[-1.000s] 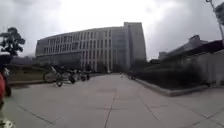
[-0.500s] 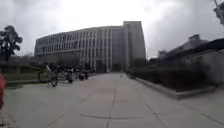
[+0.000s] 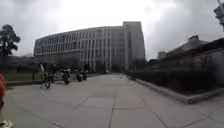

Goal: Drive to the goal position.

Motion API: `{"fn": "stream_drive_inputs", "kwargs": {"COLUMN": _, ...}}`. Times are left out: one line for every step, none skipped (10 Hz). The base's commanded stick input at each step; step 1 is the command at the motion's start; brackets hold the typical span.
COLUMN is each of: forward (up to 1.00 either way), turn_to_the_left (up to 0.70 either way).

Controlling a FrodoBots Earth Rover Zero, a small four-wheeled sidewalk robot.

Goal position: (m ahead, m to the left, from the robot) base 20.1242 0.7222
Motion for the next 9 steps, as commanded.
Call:
{"fn": "stream_drive_inputs", "kwargs": {"forward": 0.70, "turn_to_the_left": 0.00}}
{"fn": "stream_drive_inputs", "kwargs": {"forward": 0.70, "turn_to_the_left": 0.00}}
{"fn": "stream_drive_inputs", "kwargs": {"forward": 0.70, "turn_to_the_left": 0.00}}
{"fn": "stream_drive_inputs", "kwargs": {"forward": 0.70, "turn_to_the_left": 0.00}}
{"fn": "stream_drive_inputs", "kwargs": {"forward": 0.70, "turn_to_the_left": 0.00}}
{"fn": "stream_drive_inputs", "kwargs": {"forward": 0.70, "turn_to_the_left": 0.00}}
{"fn": "stream_drive_inputs", "kwargs": {"forward": 0.70, "turn_to_the_left": 0.00}}
{"fn": "stream_drive_inputs", "kwargs": {"forward": 0.70, "turn_to_the_left": 0.00}}
{"fn": "stream_drive_inputs", "kwargs": {"forward": 0.70, "turn_to_the_left": 0.00}}
